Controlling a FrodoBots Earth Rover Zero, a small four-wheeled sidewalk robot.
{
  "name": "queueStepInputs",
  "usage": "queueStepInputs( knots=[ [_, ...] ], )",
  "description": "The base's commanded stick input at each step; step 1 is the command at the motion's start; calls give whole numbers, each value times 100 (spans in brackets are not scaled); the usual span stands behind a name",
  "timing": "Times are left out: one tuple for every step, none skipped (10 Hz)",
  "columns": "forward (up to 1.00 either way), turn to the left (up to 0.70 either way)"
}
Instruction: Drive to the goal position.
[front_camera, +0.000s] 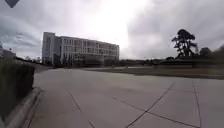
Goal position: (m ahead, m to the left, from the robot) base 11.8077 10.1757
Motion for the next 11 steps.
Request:
queueStepInputs(
  knots=[
    [4, 0],
    [4, 0],
    [4, 0],
    [4, 0],
    [4, 0],
    [4, 0],
    [4, 0],
    [4, 0],
    [3, 0],
    [0, 0],
    [4, 0]
  ],
)
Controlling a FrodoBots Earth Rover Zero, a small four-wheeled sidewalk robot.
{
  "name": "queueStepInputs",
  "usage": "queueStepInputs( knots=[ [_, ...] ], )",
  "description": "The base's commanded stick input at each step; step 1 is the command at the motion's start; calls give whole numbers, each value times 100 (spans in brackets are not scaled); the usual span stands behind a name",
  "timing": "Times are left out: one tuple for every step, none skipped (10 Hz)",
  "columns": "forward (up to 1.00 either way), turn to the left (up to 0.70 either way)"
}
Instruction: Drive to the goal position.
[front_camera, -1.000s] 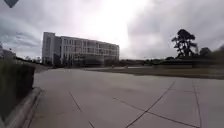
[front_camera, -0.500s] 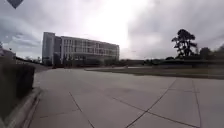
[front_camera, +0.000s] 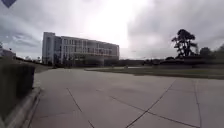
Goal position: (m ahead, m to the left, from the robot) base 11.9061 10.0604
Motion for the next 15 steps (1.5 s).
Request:
queueStepInputs(
  knots=[
    [4, 0],
    [4, 0],
    [4, 0],
    [4, 0],
    [4, 0],
    [2, 0],
    [0, 0],
    [4, 0],
    [4, 0],
    [4, 0],
    [4, 0],
    [4, 0],
    [4, 0],
    [4, 0],
    [4, 0]
  ],
)
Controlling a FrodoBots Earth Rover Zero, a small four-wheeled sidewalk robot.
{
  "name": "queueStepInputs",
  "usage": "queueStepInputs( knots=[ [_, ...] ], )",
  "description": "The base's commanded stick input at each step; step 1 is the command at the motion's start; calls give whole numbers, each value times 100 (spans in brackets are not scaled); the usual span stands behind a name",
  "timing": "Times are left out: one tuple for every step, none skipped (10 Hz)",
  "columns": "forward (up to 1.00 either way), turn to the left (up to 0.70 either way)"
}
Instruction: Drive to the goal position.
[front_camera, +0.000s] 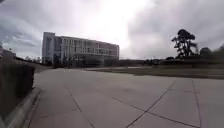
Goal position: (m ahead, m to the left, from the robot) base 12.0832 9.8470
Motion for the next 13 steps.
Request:
queueStepInputs(
  knots=[
    [4, 0],
    [4, 0],
    [4, 0],
    [4, 0],
    [4, 0],
    [4, 0],
    [4, 0],
    [4, 0],
    [4, 0],
    [4, 0],
    [4, 0],
    [4, 0],
    [4, 0]
  ],
)
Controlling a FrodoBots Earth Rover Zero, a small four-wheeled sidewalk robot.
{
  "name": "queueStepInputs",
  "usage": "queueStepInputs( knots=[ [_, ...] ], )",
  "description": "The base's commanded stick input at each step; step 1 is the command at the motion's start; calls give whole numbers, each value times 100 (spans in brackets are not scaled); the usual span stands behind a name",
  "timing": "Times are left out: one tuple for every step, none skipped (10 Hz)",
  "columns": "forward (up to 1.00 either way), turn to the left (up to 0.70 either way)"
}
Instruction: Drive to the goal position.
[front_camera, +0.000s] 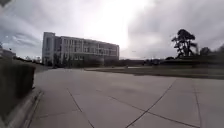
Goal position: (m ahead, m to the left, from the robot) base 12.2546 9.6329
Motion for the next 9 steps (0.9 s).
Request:
queueStepInputs(
  knots=[
    [4, 0],
    [4, 0],
    [4, 0],
    [1, 0],
    [3, 0],
    [4, 0],
    [4, 0],
    [4, 0],
    [4, 0]
  ],
)
